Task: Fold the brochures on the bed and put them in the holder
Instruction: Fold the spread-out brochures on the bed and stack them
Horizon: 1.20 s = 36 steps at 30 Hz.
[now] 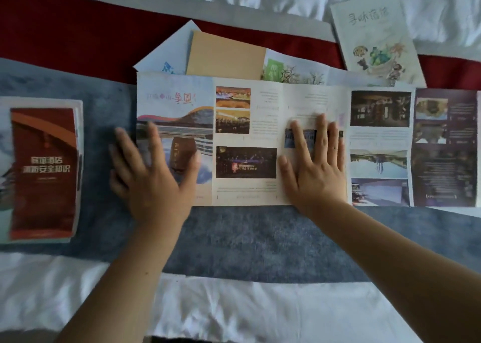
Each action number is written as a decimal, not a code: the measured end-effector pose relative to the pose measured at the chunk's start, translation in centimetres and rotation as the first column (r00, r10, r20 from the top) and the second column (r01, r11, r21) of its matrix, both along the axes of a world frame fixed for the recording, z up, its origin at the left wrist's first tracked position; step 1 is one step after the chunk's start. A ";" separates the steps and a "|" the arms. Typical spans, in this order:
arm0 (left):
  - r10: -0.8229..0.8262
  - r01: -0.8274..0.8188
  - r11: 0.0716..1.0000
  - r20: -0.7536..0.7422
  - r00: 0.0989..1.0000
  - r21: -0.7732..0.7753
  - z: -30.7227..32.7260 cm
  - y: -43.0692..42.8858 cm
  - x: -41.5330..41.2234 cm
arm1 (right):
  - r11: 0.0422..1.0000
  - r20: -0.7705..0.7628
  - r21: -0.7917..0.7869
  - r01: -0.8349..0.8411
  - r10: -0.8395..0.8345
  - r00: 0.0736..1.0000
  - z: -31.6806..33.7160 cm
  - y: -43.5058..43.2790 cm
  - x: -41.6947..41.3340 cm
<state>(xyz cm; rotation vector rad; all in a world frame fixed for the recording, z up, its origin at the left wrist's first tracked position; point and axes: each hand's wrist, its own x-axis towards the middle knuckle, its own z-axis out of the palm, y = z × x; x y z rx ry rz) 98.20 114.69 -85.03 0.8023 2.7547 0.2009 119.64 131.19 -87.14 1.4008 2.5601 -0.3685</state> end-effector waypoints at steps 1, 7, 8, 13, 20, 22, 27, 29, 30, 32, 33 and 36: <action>0.033 -0.034 0.999 0.021 0.999 0.040 0.4 -0.5 -0.6 | 1.000 0.005 -0.003 0.010 -0.010 1.000 0.0 -0.3 -0.3; -0.121 0.135 0.950 -0.064 0.991 0.281 3.9 -1.4 -0.7 | 0.998 -0.049 -0.019 0.052 -0.053 0.997 -0.3 -3.0 -2.2; -0.174 0.194 0.941 -0.093 0.980 0.276 4.6 -1.1 0.0 | 0.998 -0.072 -0.026 0.060 -0.062 0.995 -0.3 -3.3 -2.5; -0.330 0.325 0.899 -0.034 0.943 0.295 7.0 0.7 4.7 | 0.991 -0.231 -0.105 0.087 -0.110 0.967 0.2 -3.3 -2.1; -0.381 0.381 0.924 0.162 0.910 0.028 5.8 3.4 9.6 | 0.997 -0.124 -0.003 -0.080 0.079 0.989 1.2 -1.5 2.3; -0.381 0.396 0.917 0.178 0.907 -0.054 4.7 4.1 10.7 | 0.993 -0.108 0.003 -0.121 0.121 0.987 1.2 -1.4 3.6; -0.399 0.409 0.909 0.119 0.909 -0.074 3.1 5.5 11.6 | 0.998 -0.111 0.039 -0.052 0.056 0.992 0.9 -1.4 6.2; -0.458 0.461 0.888 0.082 0.885 -0.013 2.5 5.7 11.7 | 0.999 -0.103 0.038 0.014 -0.010 0.995 0.8 -1.5 7.3; -0.487 0.487 0.873 0.064 0.871 0.016 2.3 5.8 11.8 | 0.999 -0.100 0.037 0.035 -0.031 0.995 0.8 -1.5 7.8; -0.527 0.525 0.848 0.013 0.850 0.075 1.9 5.7 11.7 | 0.998 -0.095 0.038 0.048 -0.045 0.995 0.8 -1.5 8.7; -0.534 0.534 0.839 -0.024 0.845 0.101 1.8 5.6 11.5 | 0.998 -0.094 0.035 0.047 -0.044 0.995 0.8 -1.4 9.0; -0.462 0.471 0.870 -0.089 0.882 0.148 1.7 5.0 10.5 | 0.999 -0.092 0.018 0.028 -0.026 0.995 0.8 -1.0 9.8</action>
